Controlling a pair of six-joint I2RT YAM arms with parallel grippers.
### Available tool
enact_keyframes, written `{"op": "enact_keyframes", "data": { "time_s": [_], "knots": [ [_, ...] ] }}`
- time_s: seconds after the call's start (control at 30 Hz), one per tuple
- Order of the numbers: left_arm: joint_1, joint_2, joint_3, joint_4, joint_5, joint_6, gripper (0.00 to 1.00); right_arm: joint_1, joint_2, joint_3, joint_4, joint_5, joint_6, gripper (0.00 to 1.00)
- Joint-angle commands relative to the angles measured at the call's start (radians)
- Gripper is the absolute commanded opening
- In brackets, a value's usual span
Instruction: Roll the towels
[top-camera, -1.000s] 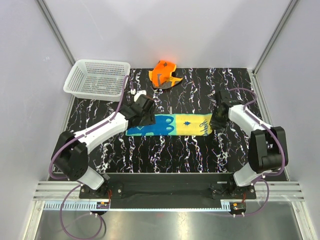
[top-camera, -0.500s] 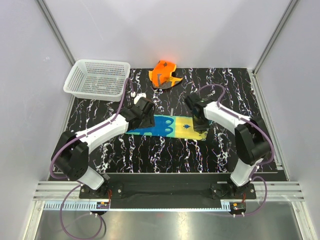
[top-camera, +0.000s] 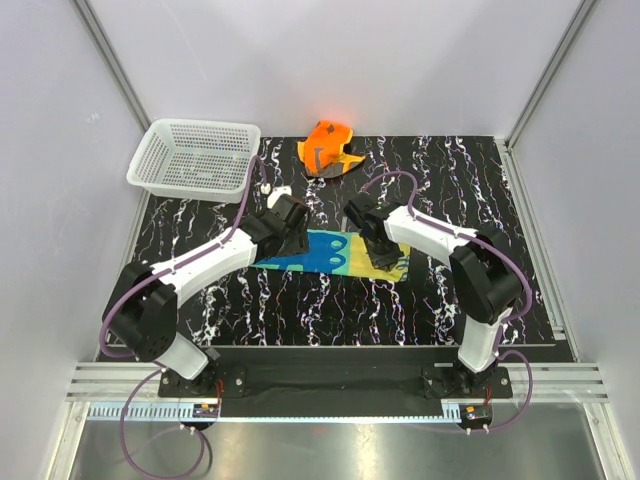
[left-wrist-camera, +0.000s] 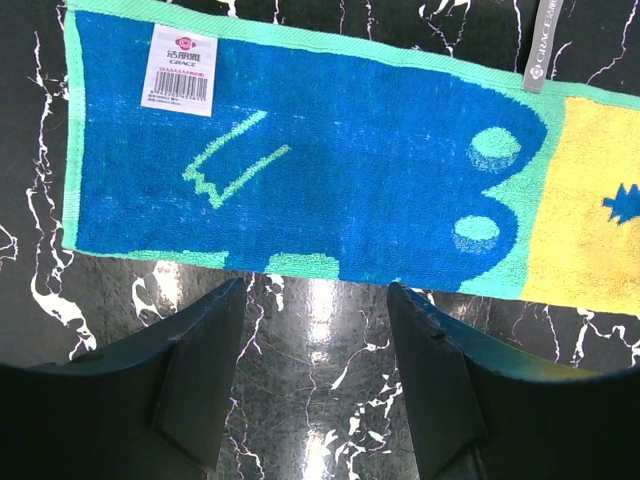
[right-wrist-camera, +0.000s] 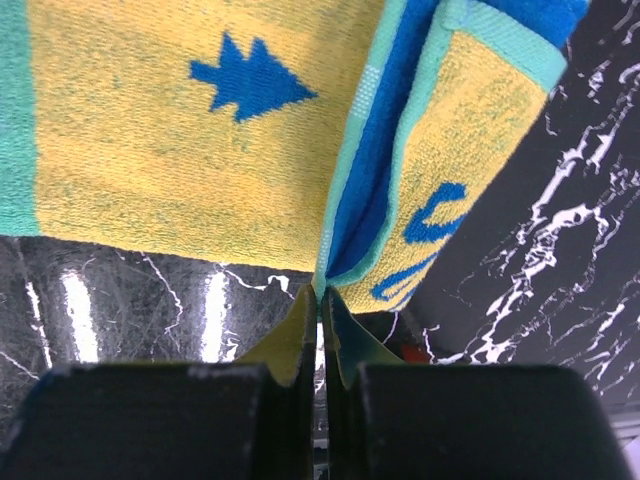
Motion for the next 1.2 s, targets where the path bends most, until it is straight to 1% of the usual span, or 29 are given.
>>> {"op": "enact_keyframes", "data": {
  "time_s": [0.0,0.1,0.23,0.27,0.37,0.4,0.47,0.5,0.53,0.57,0.6,0.67,0.73,0.9,0.93,0.97,1.0,1.07,1.1,1.13,1.17],
  "knots": [
    [-0.001,-0.041,0.016,0.009,-0.039,0.004,0.64,0.004,-0.001,0.023,0.030,-0.051,-0.035,0.01],
    [-0.003,-0.039,0.021,0.001,-0.043,0.001,0.64,0.004,0.011,0.001,0.049,-0.090,-0.035,0.02],
    [-0.003,-0.038,0.024,-0.005,-0.043,0.000,0.64,0.004,0.042,-0.016,0.062,-0.096,-0.032,0.08],
    [-0.003,-0.038,0.025,-0.007,-0.043,0.000,0.64,0.004,0.051,-0.016,0.055,-0.087,-0.026,0.13],
    [-0.003,-0.041,0.030,-0.014,-0.043,-0.002,0.64,0.004,0.074,-0.017,0.046,-0.049,-0.009,0.18],
    [-0.001,-0.041,0.033,-0.016,-0.045,0.000,0.64,0.004,0.076,-0.019,0.043,-0.035,-0.003,0.22],
    [-0.003,-0.045,0.034,-0.022,-0.046,-0.002,0.64,0.004,0.082,-0.017,0.033,-0.027,0.006,0.26],
    [-0.003,-0.047,0.034,-0.025,-0.048,0.000,0.64,0.004,0.081,-0.017,0.030,-0.015,0.011,0.32],
    [-0.003,-0.048,0.036,-0.028,-0.048,0.000,0.64,0.004,0.073,-0.017,0.027,-0.015,0.015,0.36],
    [-0.003,-0.053,0.036,-0.030,-0.048,-0.002,0.64,0.004,0.065,-0.020,0.029,-0.012,0.018,0.43],
    [-0.003,-0.055,0.036,-0.030,-0.048,-0.002,0.64,0.004,0.041,-0.022,0.029,-0.016,0.021,0.53],
    [-0.003,-0.056,0.040,-0.034,-0.049,-0.003,0.64,0.004,0.012,-0.017,0.024,-0.021,0.026,0.63],
    [-0.003,-0.056,0.048,-0.039,-0.051,-0.003,0.64,0.004,-0.039,-0.008,0.013,-0.032,0.026,0.71],
    [-0.003,-0.055,0.079,-0.056,-0.060,-0.003,0.64,0.004,-0.184,0.032,0.004,-0.117,0.020,0.77],
    [-0.003,-0.050,0.086,-0.059,-0.060,-0.002,0.64,0.002,-0.208,0.035,0.003,-0.122,0.029,0.82],
    [-0.003,-0.045,0.099,-0.062,-0.059,0.000,0.64,-0.004,-0.232,0.027,0.004,-0.119,0.043,0.85],
    [-0.003,-0.044,0.119,-0.065,-0.057,0.000,0.64,-0.019,-0.278,0.020,0.003,-0.098,0.064,0.86],
    [-0.005,-0.024,0.143,-0.062,-0.034,0.004,0.64,-0.135,-0.326,-0.061,0.038,-0.148,0.115,0.87],
    [-0.012,-0.016,0.165,-0.056,-0.028,0.007,0.64,-0.189,-0.373,-0.103,0.064,-0.253,0.129,0.85],
    [-0.020,-0.010,0.174,-0.037,-0.022,0.012,0.63,-0.256,-0.398,-0.150,0.125,-0.298,0.152,0.84],
    [-0.027,0.007,0.178,-0.022,0.001,0.027,0.62,-0.353,-0.421,-0.234,0.154,-0.365,0.159,0.83]
  ]
}}
